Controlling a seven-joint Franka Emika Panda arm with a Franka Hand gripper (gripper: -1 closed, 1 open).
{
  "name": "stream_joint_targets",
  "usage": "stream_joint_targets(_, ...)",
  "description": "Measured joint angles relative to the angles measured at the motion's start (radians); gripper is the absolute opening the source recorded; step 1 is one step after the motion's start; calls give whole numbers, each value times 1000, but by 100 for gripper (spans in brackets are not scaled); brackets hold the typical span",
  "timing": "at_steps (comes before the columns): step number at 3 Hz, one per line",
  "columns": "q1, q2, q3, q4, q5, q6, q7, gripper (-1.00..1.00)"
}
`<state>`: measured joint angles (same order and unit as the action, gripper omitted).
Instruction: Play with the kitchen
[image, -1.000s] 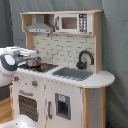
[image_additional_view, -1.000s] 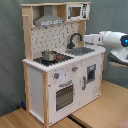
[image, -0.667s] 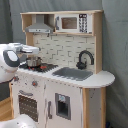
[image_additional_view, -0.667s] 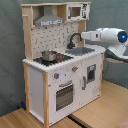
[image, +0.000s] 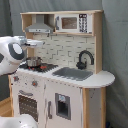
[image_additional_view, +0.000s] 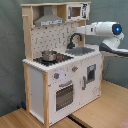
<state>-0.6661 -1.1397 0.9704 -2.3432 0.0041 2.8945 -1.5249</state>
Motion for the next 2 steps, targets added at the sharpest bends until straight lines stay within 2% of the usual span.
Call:
stream_joint_targets(1,-37,75,1,61,0,6,-39,100)
stream_joint_targets(2,-51,152,-1,91,0,47,-94,100)
